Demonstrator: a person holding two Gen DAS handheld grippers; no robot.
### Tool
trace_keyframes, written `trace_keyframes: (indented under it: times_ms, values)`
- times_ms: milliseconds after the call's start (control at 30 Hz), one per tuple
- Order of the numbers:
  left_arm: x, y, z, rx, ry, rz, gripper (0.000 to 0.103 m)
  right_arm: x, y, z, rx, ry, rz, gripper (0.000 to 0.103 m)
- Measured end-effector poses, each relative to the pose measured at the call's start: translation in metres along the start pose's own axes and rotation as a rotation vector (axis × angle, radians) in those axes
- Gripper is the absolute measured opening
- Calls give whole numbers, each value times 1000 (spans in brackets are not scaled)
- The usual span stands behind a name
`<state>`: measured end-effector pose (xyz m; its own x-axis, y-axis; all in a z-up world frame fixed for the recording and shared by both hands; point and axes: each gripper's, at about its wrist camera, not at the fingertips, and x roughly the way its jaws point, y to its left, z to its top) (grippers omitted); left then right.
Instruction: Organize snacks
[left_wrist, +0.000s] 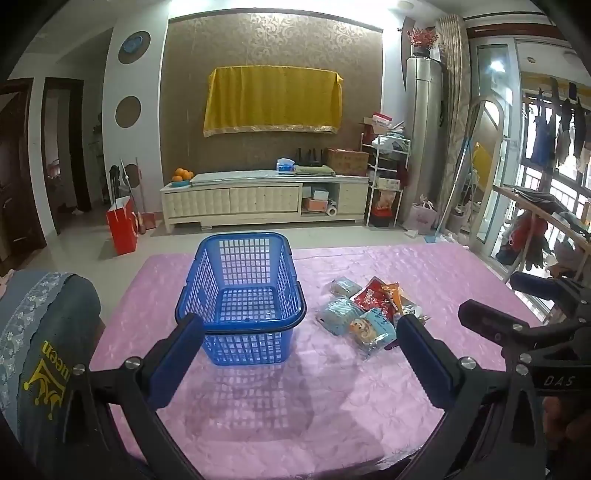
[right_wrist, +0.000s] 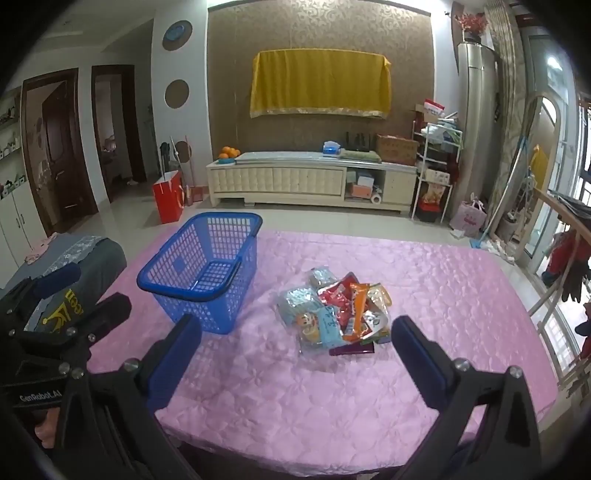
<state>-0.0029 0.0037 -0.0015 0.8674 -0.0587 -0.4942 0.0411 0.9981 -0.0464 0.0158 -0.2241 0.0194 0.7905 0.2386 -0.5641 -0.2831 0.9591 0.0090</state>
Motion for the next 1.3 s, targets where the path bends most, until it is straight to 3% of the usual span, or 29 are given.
trace_keyframes:
  times_ms: [500,1300]
  values:
    - [8,1,-1,11,25,-33,103,-5,1,0,10,12,-27,103]
    - [8,-1,-3,-1,51,-53,103,-8,-2,0,25,33,10,103]
